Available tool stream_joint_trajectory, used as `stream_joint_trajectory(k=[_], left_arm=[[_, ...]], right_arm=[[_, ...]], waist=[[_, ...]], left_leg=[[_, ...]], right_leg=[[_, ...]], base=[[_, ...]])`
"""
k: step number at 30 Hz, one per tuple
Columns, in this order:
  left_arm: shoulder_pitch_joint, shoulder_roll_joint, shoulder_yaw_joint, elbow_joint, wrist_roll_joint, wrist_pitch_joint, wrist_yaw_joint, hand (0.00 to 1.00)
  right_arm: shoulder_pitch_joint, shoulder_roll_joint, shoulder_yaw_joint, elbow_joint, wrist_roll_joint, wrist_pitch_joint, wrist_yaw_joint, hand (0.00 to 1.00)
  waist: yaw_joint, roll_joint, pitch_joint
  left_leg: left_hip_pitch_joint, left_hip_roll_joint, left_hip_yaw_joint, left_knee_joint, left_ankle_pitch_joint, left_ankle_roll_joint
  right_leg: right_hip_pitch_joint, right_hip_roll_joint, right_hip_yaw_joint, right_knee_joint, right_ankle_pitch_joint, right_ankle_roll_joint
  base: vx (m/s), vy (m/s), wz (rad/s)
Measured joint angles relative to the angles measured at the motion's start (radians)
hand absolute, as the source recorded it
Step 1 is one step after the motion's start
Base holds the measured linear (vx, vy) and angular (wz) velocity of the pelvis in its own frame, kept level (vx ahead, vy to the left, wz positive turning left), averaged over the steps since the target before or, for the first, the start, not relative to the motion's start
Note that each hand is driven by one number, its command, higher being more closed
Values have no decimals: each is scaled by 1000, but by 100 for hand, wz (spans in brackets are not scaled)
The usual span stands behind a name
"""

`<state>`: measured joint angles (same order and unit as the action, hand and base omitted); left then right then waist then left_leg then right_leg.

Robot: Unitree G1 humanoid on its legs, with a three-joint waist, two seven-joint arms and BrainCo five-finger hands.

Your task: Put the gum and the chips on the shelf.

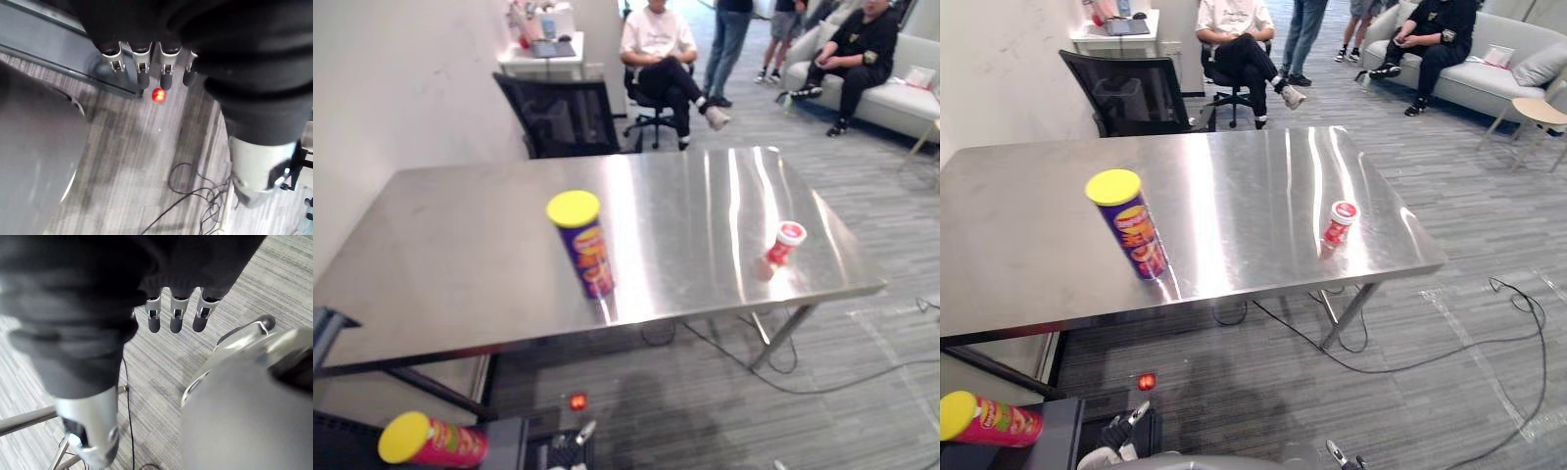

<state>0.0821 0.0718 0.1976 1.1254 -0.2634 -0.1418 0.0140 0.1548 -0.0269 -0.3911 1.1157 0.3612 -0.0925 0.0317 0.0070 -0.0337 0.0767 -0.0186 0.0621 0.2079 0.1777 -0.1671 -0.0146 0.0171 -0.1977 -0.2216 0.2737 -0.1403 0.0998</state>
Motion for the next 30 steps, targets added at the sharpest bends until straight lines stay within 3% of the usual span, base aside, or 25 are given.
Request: stream_joint_trajectory(k=[3,5,6,14,19,26,30], left_arm=[[-16,8,-32,30,-3,-1,1,0],[-14,2,-50,37,-7,-1,1,0],[-37,40,-122,59,-7,-10,0,0],[-37,41,-116,59,-7,-10,0,0],[-38,34,-47,58,-9,-9,0,0],[-17,32,-15,15,-12,-8,1,0],[-12,33,-47,-1,-9,-8,1,0]], right_arm=[[-26,-5,0,4,0,-1,0,0],[-21,-11,3,7,-1,-1,-1,0],[-67,-7,44,75,-8,-4,1,0],[-73,-9,45,75,-5,-4,4,0],[-94,-17,36,45,90,-3,21,0],[-132,-78,-156,-288,192,-28,-10,0],[-204,-190,-241,-497,188,-91,-89,0]], waist=[[-4,-7,1],[-3,1,-2],[-3,-28,21],[-3,-31,27],[-2,-36,33],[-5,-44,38],[-10,-45,38]], left_leg=[[8,-15,3,-106,85,-20],[42,-11,-4,-180,138,-32],[100,-70,-82,-277,181,-18],[110,-70,-78,-279,172,-17],[103,-70,-87,-279,170,-19],[82,-75,-115,-273,170,-19],[74,-74,-121,-273,170,-19]], right_leg=[[39,18,-3,-170,-1,24],[42,38,-5,-179,2,23],[113,20,-29,-263,34,37],[125,20,-30,-271,34,37],[129,20,-50,-279,34,37],[129,16,-93,-288,37,42],[122,16,-110,-286,49,48]], base=[[-130,-206,-17],[-125,-130,3],[-53,-43,2],[0,0,-1],[3,-3,6],[27,-9,14],[33,0,5]])
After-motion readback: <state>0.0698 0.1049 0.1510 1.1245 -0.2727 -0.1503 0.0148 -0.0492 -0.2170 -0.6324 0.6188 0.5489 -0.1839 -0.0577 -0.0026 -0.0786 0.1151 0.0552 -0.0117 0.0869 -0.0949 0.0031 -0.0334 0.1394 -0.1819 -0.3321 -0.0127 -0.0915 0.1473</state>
